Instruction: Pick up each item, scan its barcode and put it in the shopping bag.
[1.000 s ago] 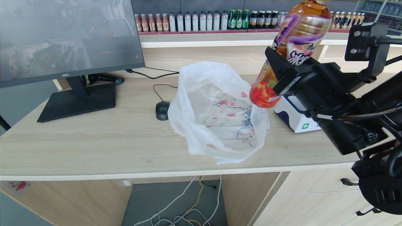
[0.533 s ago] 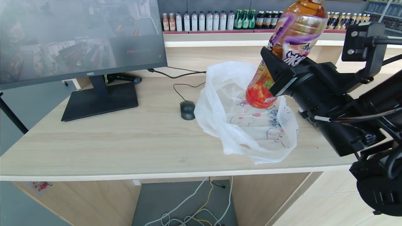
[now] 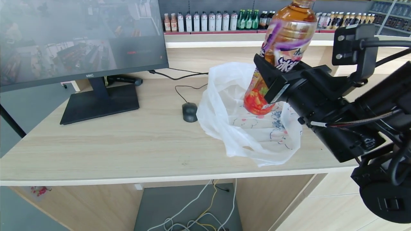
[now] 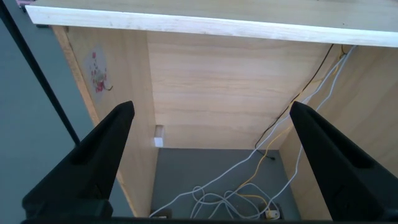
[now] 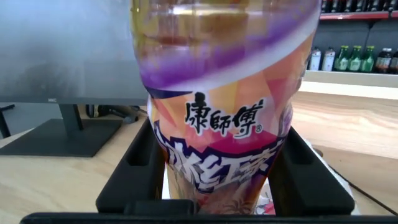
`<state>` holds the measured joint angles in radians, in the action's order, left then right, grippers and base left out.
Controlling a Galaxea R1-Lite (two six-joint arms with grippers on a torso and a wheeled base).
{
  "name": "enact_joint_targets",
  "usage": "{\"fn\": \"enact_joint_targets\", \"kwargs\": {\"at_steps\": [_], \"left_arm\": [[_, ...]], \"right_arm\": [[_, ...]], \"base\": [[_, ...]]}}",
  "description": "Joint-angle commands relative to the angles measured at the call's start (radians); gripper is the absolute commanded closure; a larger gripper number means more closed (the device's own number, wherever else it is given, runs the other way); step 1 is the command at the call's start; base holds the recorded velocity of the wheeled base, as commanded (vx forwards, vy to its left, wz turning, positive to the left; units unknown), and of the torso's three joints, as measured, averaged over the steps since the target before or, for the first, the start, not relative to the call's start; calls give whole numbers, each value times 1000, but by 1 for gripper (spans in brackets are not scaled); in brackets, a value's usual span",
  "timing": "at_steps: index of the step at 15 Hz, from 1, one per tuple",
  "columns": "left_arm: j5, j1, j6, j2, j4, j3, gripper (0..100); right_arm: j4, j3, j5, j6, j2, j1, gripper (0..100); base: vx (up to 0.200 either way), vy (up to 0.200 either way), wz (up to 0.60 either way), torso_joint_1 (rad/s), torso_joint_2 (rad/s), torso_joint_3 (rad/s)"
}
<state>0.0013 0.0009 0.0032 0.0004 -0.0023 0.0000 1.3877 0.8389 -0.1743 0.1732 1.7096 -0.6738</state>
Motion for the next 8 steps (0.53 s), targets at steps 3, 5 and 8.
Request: {"fn": "enact_joint_targets", "kwargs": {"at_steps": [3, 5, 8], "left_arm": [[0, -1, 0, 0, -1, 0, 0], [0, 1, 0, 0, -1, 0, 0], [0, 1, 0, 0, -1, 0, 0]], "right_arm": [[-165, 147, -1, 8, 58, -13, 100], [-205, 230, 1, 3, 107, 2, 100], [-283, 333, 1, -15, 168, 43, 100]], "base": [[0, 0, 0, 0, 0, 0], [0, 0, 0, 0, 0, 0], [0, 0, 0, 0, 0, 0]]}}
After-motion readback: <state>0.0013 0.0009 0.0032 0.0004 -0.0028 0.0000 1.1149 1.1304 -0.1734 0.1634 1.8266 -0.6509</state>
